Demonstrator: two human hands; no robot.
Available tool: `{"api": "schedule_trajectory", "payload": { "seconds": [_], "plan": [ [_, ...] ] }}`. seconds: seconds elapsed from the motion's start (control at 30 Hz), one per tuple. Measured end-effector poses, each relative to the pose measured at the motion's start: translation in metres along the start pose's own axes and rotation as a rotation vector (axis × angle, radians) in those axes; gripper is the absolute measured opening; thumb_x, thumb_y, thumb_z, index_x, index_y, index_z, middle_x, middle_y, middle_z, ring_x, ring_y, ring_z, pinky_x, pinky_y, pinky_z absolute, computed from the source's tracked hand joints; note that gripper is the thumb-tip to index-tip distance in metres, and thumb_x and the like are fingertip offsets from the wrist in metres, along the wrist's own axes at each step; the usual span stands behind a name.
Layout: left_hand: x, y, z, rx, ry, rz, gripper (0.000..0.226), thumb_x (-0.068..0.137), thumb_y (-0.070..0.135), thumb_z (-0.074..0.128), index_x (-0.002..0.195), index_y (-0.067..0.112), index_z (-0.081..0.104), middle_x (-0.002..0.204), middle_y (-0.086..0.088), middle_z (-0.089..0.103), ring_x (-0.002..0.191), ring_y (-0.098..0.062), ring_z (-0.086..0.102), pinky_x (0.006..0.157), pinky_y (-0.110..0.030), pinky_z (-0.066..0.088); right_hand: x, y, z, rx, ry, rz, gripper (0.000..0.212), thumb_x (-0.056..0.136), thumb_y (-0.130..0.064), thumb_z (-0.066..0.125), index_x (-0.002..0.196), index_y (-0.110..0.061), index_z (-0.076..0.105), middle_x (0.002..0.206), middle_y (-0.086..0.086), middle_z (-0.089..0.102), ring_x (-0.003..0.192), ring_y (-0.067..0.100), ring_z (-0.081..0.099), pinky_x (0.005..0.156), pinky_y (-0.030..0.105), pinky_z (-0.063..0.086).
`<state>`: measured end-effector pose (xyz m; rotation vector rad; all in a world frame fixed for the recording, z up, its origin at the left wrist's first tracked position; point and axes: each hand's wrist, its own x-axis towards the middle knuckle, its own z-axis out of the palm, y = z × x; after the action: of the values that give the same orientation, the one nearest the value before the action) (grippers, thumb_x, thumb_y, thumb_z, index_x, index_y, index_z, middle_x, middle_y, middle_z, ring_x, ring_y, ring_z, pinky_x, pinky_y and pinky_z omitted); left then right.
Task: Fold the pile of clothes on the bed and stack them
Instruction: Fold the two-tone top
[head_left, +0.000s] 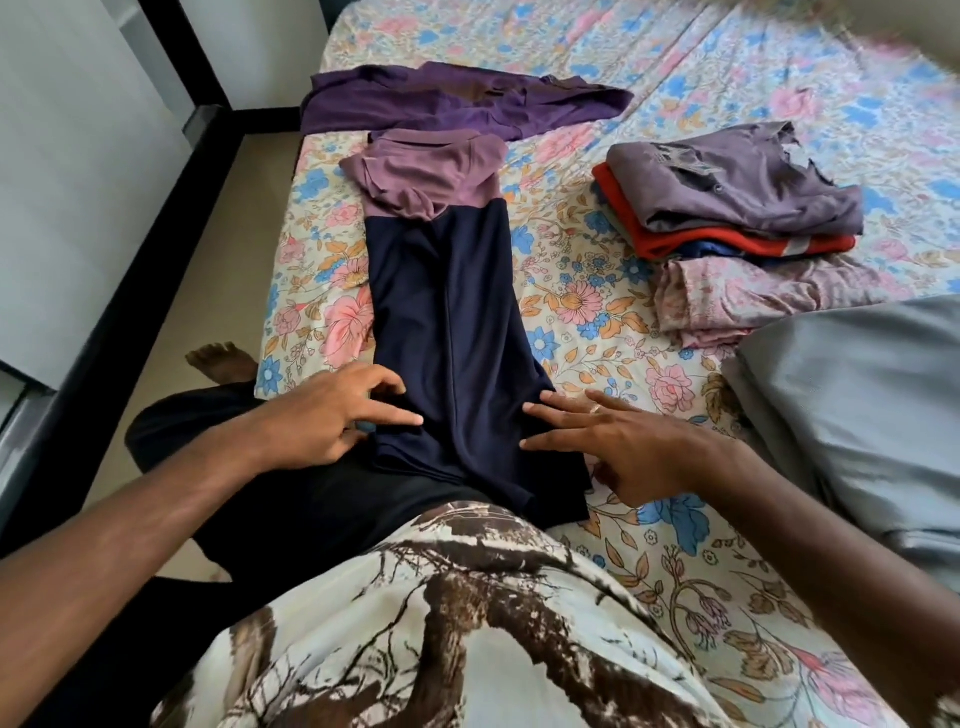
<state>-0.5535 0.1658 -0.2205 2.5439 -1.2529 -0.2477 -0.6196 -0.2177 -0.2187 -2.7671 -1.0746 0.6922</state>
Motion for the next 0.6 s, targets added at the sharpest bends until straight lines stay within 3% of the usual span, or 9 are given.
{"api": "schedule_trajectory", "payload": {
  "seconds": [0.1, 0.17, 0.27, 0.33, 0.37, 0.43, 0.47, 0.53, 0.6],
  "plan": [
    [0.009, 0.006, -0.001, 0.153, -0.078, 0.16, 0.072, 0.075, -0.002, 0.07, 0.132, 0.041, 0.063, 0.139, 0.006, 0.054, 0.129, -0.012, 0.043, 0.102, -0.034, 0.037, 0.0, 0.004, -0.001, 0.008, 0.049, -0.032, 0.092, 0.084, -0.01, 0.058, 0.157, -0.052, 0.02, 0.168, -0.018, -0.014, 0.151, 0.003, -0.026, 0.124, 0.049, -0.011],
    [0.009, 0.008, 0.0, 0.076, -0.127, 0.132, 0.069, 0.075, 0.0, 0.063, 0.13, 0.042, 0.065, 0.141, 0.018, 0.054, 0.132, -0.004, 0.04, 0.104, -0.027, 0.032, 0.004, 0.006, 0.002, -0.007, 0.099, -0.073, 0.083, 0.085, -0.011, 0.056, 0.153, -0.052, 0.032, 0.169, -0.017, -0.008, 0.153, 0.006, -0.023, 0.125, 0.051, -0.008],
    [0.003, 0.011, 0.001, -0.265, -0.144, -0.026, 0.071, 0.071, -0.006, 0.05, 0.124, 0.035, 0.071, 0.133, 0.024, 0.062, 0.128, 0.006, 0.049, 0.108, -0.016, 0.036, 0.012, 0.007, 0.013, 0.033, 0.168, -0.143, 0.069, 0.081, -0.007, 0.054, 0.141, -0.042, 0.057, 0.169, -0.014, 0.013, 0.156, 0.007, -0.012, 0.127, 0.051, -0.004],
    [-0.002, 0.015, 0.001, -0.569, -0.105, -0.151, 0.063, 0.079, -0.02, 0.049, 0.119, 0.021, 0.075, 0.12, 0.012, 0.073, 0.118, -0.006, 0.064, 0.104, -0.022, 0.048, 0.016, 0.003, 0.008, 0.26, 0.217, -0.166, 0.057, 0.08, -0.005, 0.052, 0.129, -0.03, 0.069, 0.16, -0.014, 0.037, 0.156, 0.003, 0.009, 0.128, 0.044, 0.002],
    [-0.002, 0.018, -0.001, -0.708, -0.074, -0.217, 0.055, 0.086, -0.023, 0.05, 0.116, 0.015, 0.076, 0.114, 0.005, 0.076, 0.112, -0.013, 0.069, 0.099, -0.026, 0.052, 0.02, 0.001, 0.001, 0.427, 0.255, -0.173, 0.053, 0.08, -0.002, 0.05, 0.123, -0.023, 0.072, 0.15, -0.014, 0.052, 0.151, 0.004, 0.028, 0.128, 0.041, 0.014],
    [0.008, 0.01, -0.006, -0.935, 0.094, -0.381, 0.04, 0.094, -0.016, 0.054, 0.108, 0.012, 0.078, 0.102, -0.006, 0.078, 0.099, -0.027, 0.072, 0.089, -0.035, 0.057, 0.037, -0.002, -0.022, 0.768, 0.359, -0.15, 0.045, 0.084, 0.009, 0.049, 0.117, -0.009, 0.075, 0.121, -0.008, 0.074, 0.123, 0.01, 0.064, 0.109, 0.036, 0.049],
    [0.015, 0.002, -0.007, -1.019, 0.225, -0.485, 0.035, 0.096, -0.011, 0.055, 0.102, 0.013, 0.079, 0.096, -0.008, 0.078, 0.092, -0.03, 0.07, 0.081, -0.038, 0.055, 0.047, -0.002, -0.032, 0.934, 0.414, -0.098, 0.037, 0.091, 0.011, 0.049, 0.114, -0.004, 0.074, 0.108, -0.005, 0.077, 0.107, 0.011, 0.071, 0.094, 0.032, 0.057],
    [0.035, -0.02, -0.009, -1.18, 0.457, -0.707, 0.018, 0.098, 0.004, 0.06, 0.098, 0.011, 0.076, 0.092, -0.009, 0.077, 0.086, -0.03, 0.067, 0.07, -0.035, 0.05, 0.078, 0.008, -0.047, 1.155, 0.541, 0.075, 0.019, 0.102, -0.001, 0.056, 0.111, -0.001, 0.073, 0.095, 0.0, 0.078, 0.091, 0.015, 0.074, 0.081, 0.032, 0.06],
    [0.051, -0.034, 0.0, -1.339, 0.617, -0.924, 0.014, 0.096, 0.015, 0.066, 0.105, 0.007, 0.072, 0.105, -0.011, 0.076, 0.091, -0.024, 0.069, 0.071, -0.032, 0.054, 0.103, 0.021, -0.047, 1.113, 0.609, 0.34, 0.019, 0.101, -0.022, 0.064, 0.098, -0.006, 0.074, 0.082, 0.002, 0.077, 0.077, 0.022, 0.073, 0.073, 0.038, 0.062]
  ]
}}
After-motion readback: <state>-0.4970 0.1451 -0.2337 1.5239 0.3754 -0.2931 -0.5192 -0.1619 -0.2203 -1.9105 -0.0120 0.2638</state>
